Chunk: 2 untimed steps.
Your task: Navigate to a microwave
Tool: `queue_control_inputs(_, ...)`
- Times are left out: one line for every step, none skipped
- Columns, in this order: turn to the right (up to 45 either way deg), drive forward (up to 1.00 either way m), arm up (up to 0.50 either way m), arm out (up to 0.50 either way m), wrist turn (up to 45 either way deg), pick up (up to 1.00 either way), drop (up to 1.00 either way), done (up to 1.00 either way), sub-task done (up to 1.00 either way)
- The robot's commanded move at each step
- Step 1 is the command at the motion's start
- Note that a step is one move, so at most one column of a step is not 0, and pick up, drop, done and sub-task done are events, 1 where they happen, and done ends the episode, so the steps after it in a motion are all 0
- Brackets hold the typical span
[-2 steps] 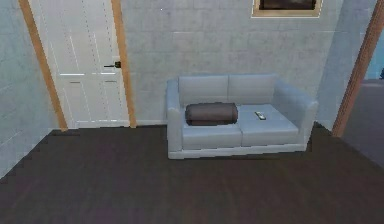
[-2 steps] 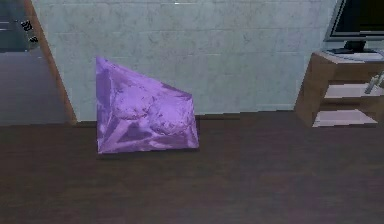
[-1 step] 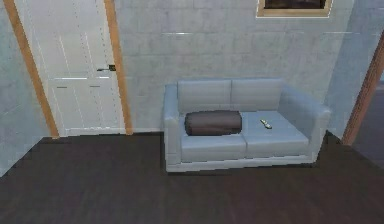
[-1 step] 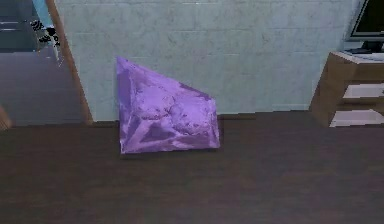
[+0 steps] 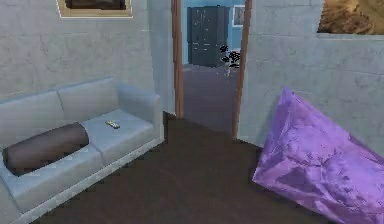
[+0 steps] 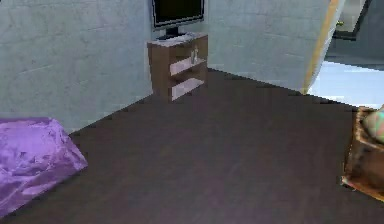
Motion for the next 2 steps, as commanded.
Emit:
queue_control_inputs(0.0,1.00,0.00,0.00,0.0,0.00,0.00,0.00,0.00)
queue_control_inputs(3.0,0.00,0.00,0.00,0.0,0.00,0.00,0.00,0.00)
